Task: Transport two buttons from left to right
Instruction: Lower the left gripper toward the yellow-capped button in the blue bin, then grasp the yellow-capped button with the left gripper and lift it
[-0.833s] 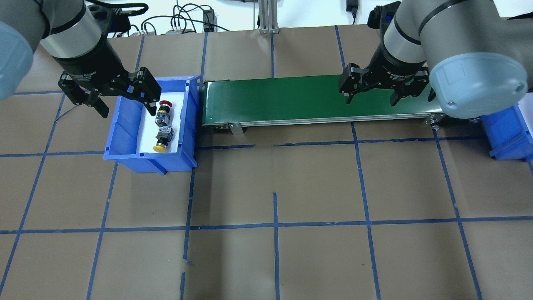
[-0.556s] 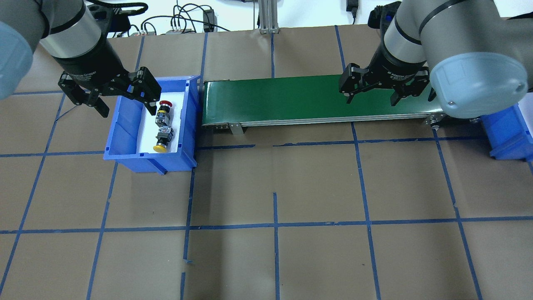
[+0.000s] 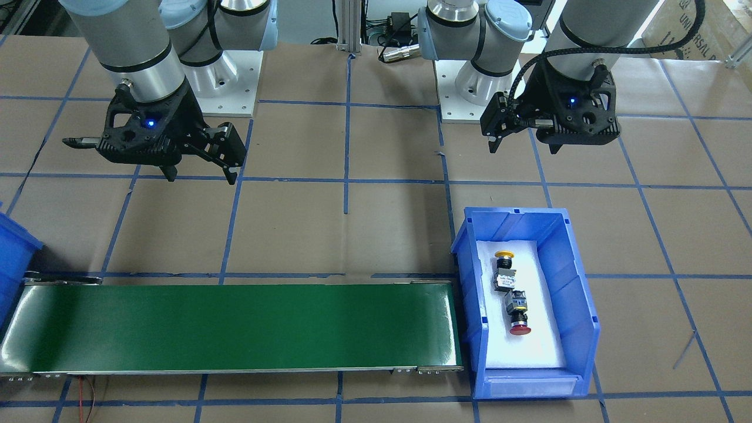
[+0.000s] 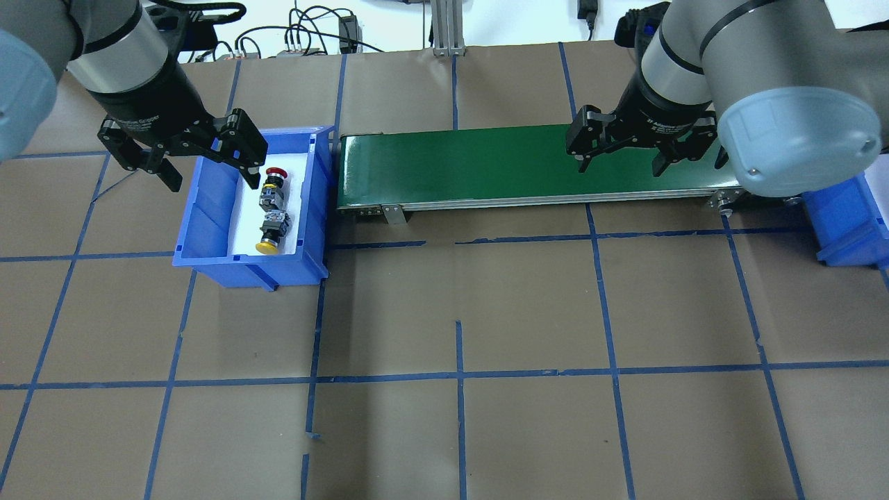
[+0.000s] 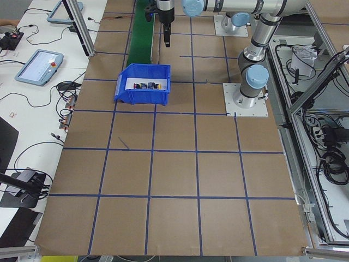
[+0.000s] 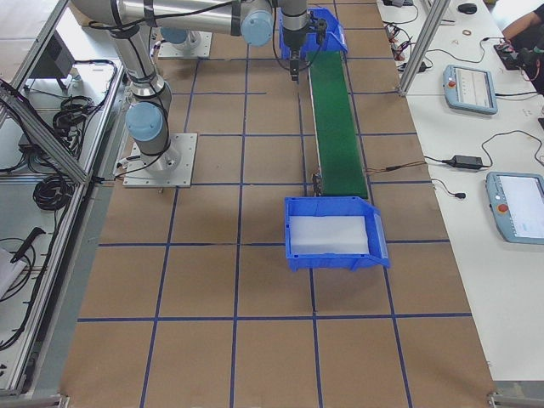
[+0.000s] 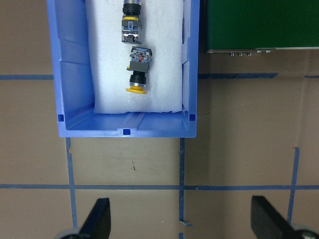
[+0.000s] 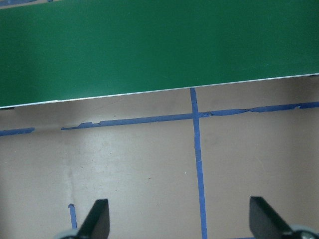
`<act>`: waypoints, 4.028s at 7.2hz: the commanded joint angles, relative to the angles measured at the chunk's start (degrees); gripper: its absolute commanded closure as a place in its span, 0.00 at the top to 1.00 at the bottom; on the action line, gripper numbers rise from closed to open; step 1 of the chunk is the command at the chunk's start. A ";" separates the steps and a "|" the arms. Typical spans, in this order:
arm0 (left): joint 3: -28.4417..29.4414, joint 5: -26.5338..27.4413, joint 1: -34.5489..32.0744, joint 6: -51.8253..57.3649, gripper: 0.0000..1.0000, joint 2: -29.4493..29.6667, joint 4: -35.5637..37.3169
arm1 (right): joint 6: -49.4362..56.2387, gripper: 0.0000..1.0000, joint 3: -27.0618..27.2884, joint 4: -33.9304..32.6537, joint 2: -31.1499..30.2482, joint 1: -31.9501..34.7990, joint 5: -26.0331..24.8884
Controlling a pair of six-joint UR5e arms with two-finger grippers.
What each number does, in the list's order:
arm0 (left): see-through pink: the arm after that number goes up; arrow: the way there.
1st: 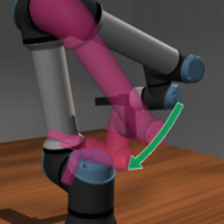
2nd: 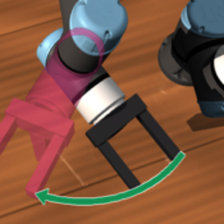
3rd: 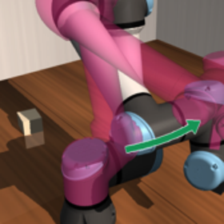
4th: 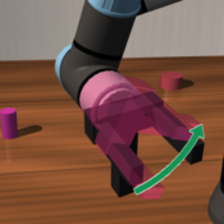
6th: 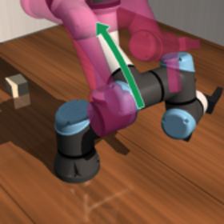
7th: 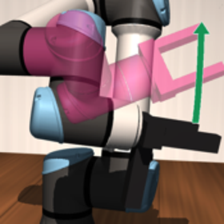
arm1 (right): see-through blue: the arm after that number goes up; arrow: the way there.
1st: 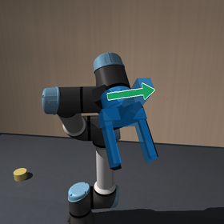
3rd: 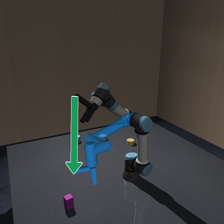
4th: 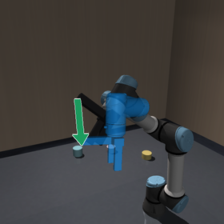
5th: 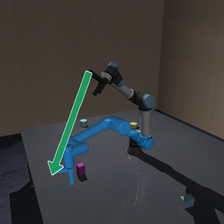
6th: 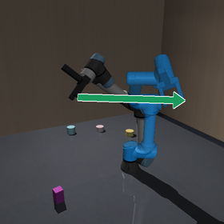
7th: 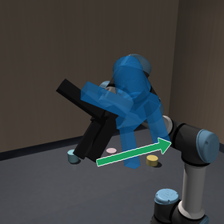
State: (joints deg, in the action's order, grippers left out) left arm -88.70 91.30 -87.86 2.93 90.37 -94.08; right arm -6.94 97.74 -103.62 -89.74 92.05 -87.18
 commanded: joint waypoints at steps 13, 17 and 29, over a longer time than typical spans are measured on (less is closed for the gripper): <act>-3.83 -1.48 6.83 9.64 0.99 22.22 24.36 | 0.00 1.00 0.00 0.00 0.00 -0.03 0.16; -10.79 -2.71 6.83 9.47 0.96 22.22 30.97 | 0.00 1.00 0.00 0.00 0.00 0.06 0.16; -1.77 0.11 6.22 8.24 0.27 18.10 19.74 | 0.00 1.00 0.00 0.00 0.09 0.06 0.08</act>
State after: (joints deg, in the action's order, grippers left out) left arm -94.04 91.17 -81.24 11.33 109.94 -69.97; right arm -6.94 97.73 -103.62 -89.71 92.11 -87.10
